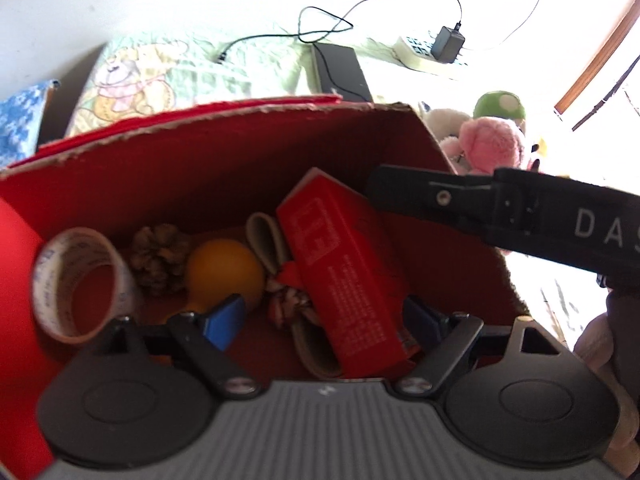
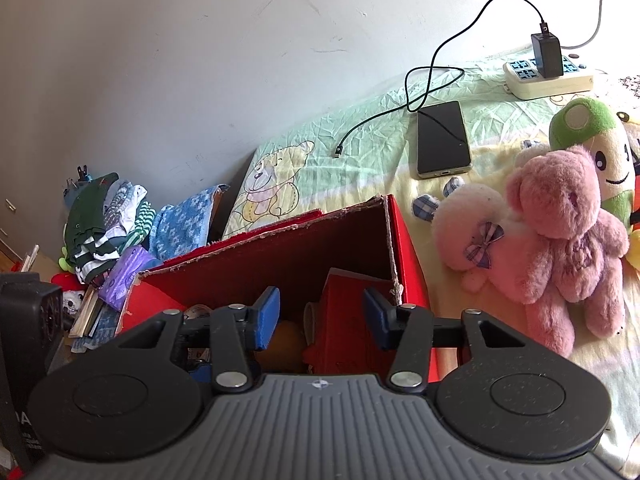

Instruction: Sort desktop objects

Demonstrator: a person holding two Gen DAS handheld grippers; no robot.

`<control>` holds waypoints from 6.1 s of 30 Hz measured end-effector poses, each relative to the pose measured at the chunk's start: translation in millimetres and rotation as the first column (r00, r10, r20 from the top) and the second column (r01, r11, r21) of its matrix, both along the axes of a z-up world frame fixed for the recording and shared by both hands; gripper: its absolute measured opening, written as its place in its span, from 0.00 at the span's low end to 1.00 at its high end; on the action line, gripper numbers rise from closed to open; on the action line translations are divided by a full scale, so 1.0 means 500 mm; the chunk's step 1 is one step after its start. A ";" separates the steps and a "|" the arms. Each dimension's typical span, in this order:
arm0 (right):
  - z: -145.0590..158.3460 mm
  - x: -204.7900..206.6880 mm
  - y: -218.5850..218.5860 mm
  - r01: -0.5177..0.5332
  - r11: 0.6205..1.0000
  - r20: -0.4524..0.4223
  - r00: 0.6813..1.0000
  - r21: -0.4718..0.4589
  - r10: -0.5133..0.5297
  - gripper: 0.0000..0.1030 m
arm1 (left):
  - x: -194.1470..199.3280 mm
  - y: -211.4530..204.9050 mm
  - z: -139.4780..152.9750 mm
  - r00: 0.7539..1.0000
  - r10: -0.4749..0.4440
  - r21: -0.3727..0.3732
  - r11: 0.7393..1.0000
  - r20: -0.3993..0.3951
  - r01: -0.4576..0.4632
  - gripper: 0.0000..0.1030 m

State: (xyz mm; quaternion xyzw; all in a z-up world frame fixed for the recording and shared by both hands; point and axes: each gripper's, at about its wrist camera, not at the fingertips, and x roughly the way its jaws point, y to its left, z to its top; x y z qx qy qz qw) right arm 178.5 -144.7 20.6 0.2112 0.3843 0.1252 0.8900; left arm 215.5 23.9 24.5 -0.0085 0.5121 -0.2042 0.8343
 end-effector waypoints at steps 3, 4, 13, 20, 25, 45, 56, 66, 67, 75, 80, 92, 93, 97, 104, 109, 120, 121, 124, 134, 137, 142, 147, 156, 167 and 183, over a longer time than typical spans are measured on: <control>-0.006 0.001 0.009 -0.007 1.000 -0.016 1.000 0.004 0.007 0.49 | -0.010 0.017 0.007 0.999 0.017 0.031 0.999 0.030 -0.018 0.85; -0.006 0.001 0.018 -0.019 1.000 -0.017 1.000 -0.009 0.019 0.49 | -0.013 0.025 0.008 0.999 0.021 0.041 0.999 0.039 -0.022 0.85; -0.011 -0.002 0.064 -0.031 0.992 -0.012 0.999 -0.119 0.030 0.49 | -0.024 0.053 0.014 0.994 0.069 0.093 0.993 0.087 -0.078 0.86; -0.012 -0.004 0.088 -0.025 0.980 0.004 1.000 -0.197 0.027 0.49 | -0.024 0.077 0.011 0.988 0.121 0.138 0.981 0.097 -0.134 0.88; -0.019 -0.008 0.108 -0.020 0.960 0.026 0.999 -0.279 0.028 0.50 | -0.021 0.092 -0.001 0.985 0.150 0.164 0.973 0.086 -0.163 0.87; -0.038 0.028 0.172 -0.078 0.950 -0.031 0.997 -0.303 0.072 0.53 | -0.006 0.140 -0.024 0.970 0.239 0.251 0.937 0.048 -0.243 0.84; -0.065 0.029 0.141 -0.035 0.990 -0.093 0.995 -0.140 0.022 0.38 | -0.004 0.139 -0.055 0.966 0.256 0.251 0.936 -0.014 -0.245 0.86; -0.059 0.029 0.145 -0.019 0.980 -0.056 0.998 -0.200 0.007 0.35 | -0.002 0.146 -0.064 0.968 0.252 0.241 0.941 -0.019 -0.240 0.84; -0.059 0.028 0.147 -0.017 0.979 -0.056 0.998 -0.204 0.006 0.34 | -0.002 0.146 -0.064 0.968 0.250 0.242 0.940 -0.017 -0.239 0.84; -0.059 0.030 0.146 -0.011 0.979 -0.054 0.999 -0.205 0.000 0.33 | -0.002 0.129 -0.058 0.973 0.229 0.273 0.935 0.016 -0.225 0.85; -0.060 0.033 0.148 -0.020 0.978 -0.064 0.998 -0.206 0.007 0.33 | -0.002 0.127 -0.058 0.974 0.227 0.277 0.934 0.018 -0.223 0.85; -0.065 0.037 0.144 -0.044 0.984 -0.092 0.995 -0.170 0.028 0.34 | -0.002 0.121 -0.057 0.975 0.222 0.292 0.931 0.024 -0.219 0.86; -0.065 0.040 0.146 -0.053 0.984 -0.098 0.995 -0.170 0.037 0.34 | -0.002 0.121 -0.057 0.975 0.222 0.294 0.930 0.026 -0.220 0.86; -0.068 0.043 0.144 -0.061 0.985 -0.108 0.993 -0.161 0.044 0.34 | 0.005 0.123 -0.058 0.975 0.223 0.281 0.934 0.020 -0.220 0.87; -0.063 0.033 0.139 -0.026 0.988 -0.078 0.997 -0.155 0.014 0.35 | 0.008 0.122 -0.056 0.968 0.247 0.278 0.928 0.041 -0.249 0.82; -0.026 0.011 0.138 0.024 0.979 0.013 1.000 -0.202 -0.022 0.40 | -0.010 0.127 -0.021 0.959 0.269 0.251 0.926 0.083 -0.282 0.82; 0.053 -0.049 0.108 0.111 0.973 0.078 0.992 -0.202 -0.097 0.43 | -0.077 0.094 0.080 0.939 0.255 0.227 0.924 0.231 -0.307 0.97; 0.056 -0.054 0.108 0.108 0.973 0.077 0.993 -0.206 -0.094 0.43 | -0.080 0.093 0.083 0.937 0.258 0.223 0.924 0.234 -0.310 0.97; 0.063 -0.075 0.102 0.104 0.973 0.082 0.993 -0.206 -0.089 0.47 | -0.093 0.094 0.092 0.930 0.300 0.201 0.918 0.212 -0.342 0.97; 0.089 -0.166 0.066 0.023 0.974 0.130 0.992 -0.227 0.006 0.56 | -0.188 0.056 0.108 0.881 0.422 0.241 0.851 0.214 -0.467 0.99; 0.090 -0.199 0.045 0.007 0.972 0.135 0.990 -0.234 0.025 0.56 | -0.221 0.028 0.104 0.888 0.423 0.275 0.845 0.182 -0.459 0.99; 0.068 -0.245 0.024 -0.026 0.973 0.101 0.994 -0.230 0.050 0.57 | -0.276 -0.001 0.081 0.889 0.437 0.304 0.835 0.141 -0.458 0.99; 0.036 -0.285 0.024 -0.061 0.968 0.046 0.996 -0.244 0.074 0.58 | -0.321 -0.007 0.046 0.873 0.480 0.337 0.810 0.091 -0.480 0.99; -0.025 -0.332 0.054 -0.134 0.943 -0.073 0.990 -0.303 0.117 0.67 | -0.393 0.007 -0.024 0.859 0.511 0.396 0.783 0.029 -0.479 0.99; -0.050 -0.336 0.095 -0.161 0.926 -0.174 0.979 -0.342 0.106 0.76 | -0.415 0.062 -0.064 0.841 0.541 0.411 0.771 -0.023 -0.486 0.99; -0.051 -0.371 0.155 -0.236 0.907 -0.150 0.969 -0.350 0.194 0.80 | -0.484 0.101 -0.071 0.797 0.602 0.412 0.738 -0.042 -0.535 0.97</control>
